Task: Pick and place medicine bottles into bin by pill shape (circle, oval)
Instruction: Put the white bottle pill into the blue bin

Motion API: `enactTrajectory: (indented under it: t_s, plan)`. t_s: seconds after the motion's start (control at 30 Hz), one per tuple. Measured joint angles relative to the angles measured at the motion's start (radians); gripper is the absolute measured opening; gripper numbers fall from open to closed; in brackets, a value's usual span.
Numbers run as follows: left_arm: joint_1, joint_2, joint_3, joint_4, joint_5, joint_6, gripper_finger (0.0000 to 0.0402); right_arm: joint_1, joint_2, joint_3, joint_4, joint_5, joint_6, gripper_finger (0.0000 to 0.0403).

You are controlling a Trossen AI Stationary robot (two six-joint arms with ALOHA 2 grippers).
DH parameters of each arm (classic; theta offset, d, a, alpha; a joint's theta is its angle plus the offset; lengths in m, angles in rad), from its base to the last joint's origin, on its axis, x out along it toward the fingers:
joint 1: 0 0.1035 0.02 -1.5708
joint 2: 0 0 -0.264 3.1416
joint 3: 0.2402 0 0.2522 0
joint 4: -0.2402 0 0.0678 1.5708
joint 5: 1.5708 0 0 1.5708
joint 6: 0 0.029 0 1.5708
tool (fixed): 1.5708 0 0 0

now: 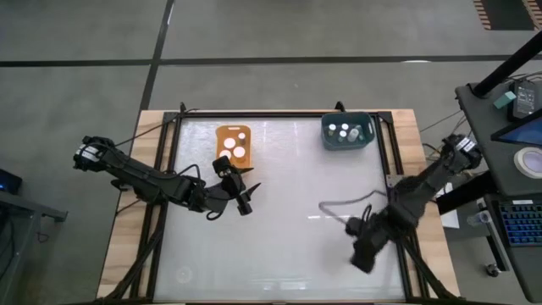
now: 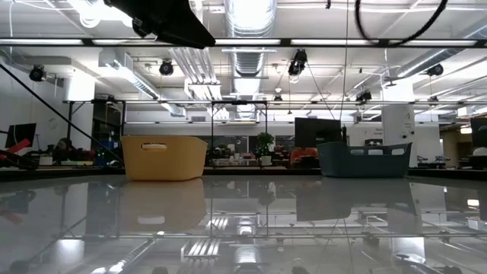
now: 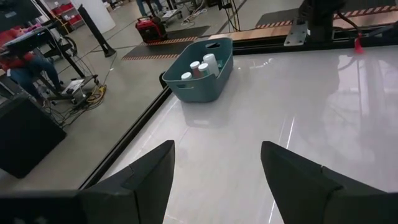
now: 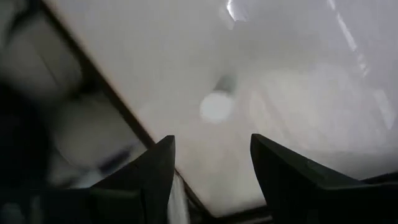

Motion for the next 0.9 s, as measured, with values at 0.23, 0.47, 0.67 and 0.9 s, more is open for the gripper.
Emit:
enactTrajectory:
  t_s: [0.23, 0.47, 0.67, 0.9]
  plan:
    - [-0.001, 0.000, 0.000, 0.000, 0.000, 0.000, 0.0223, 0.201, 0.084, 0.024, 0.016, 0.142, -0.108, 0.0201]
    - [-0.001, 0.000, 0.002, 0.018, 0.000, -0.001, 0.0223, 0.390, 0.099, -0.081, 0.100, 0.273, -0.074, 0.0201]
    - [-0.001, 0.000, 0.004, 0.080, 0.000, 0.000, 0.0223, 0.499, 0.106, -0.151, 0.149, 0.476, -0.048, 0.0201]
    - [-0.001, 0.000, 0.005, 0.166, 0.001, 0.000, 0.0223, 0.560, 0.158, -0.216, 0.189, 0.643, -0.052, 0.0201]
